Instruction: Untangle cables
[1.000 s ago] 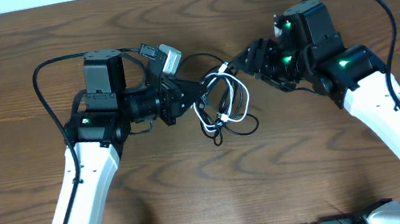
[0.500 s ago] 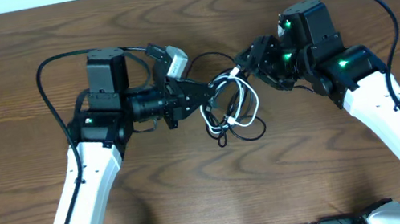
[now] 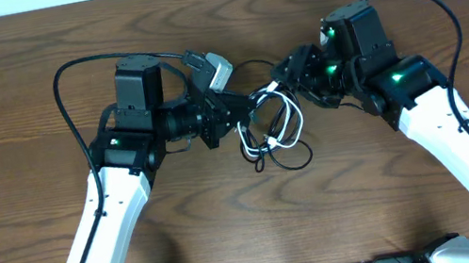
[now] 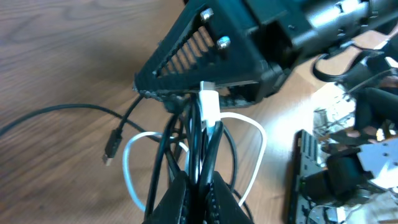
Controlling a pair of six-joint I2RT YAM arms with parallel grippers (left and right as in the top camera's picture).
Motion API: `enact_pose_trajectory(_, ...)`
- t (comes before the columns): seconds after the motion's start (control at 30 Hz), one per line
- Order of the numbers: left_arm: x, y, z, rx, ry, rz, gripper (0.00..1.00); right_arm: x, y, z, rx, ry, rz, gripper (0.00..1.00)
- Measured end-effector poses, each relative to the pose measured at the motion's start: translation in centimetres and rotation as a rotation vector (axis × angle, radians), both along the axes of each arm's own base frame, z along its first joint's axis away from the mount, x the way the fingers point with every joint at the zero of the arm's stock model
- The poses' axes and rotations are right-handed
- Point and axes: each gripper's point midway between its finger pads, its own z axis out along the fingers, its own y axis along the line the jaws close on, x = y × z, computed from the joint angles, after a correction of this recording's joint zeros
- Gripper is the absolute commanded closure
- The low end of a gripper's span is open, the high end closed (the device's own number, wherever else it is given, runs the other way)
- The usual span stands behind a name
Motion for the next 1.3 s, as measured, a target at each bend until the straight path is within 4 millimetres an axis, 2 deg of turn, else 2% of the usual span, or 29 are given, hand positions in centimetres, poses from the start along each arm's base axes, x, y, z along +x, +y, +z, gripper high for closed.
enact_pose_trajectory(0.27,1.4,0.8,-1.0,0.069,-0.013,0.086,0.92,-0.8,0.2,-0.4,-0.002,0.028,0.028,0.38)
enact_pose_trajectory(0.4,2.8,1.8,-1.8,0.129,-0.009,0.186,0.92,-1.7,0.3,-0.9,-0.005,0.066,0.049,0.38)
enact_pose_trajectory(0.67,4.3,1.9,-0.8,0.122,-0.077,0.234,0.92,-2.1,0.6,-0.9,0.002,0.077,0.062,0.38)
enact_pose_trajectory(0.97,2.6,-0.8,-0.4,0.1,-0.094,0.145,0.92,-1.0,0.4,-0.5,0.012,0.054,0.007,0.38)
enact_pose_trajectory(1.3,2.8,-0.5,-0.9,0.128,-0.087,0.169,0.92,-1.2,1.1,0.1,0.05,0.053,0.04,0.45)
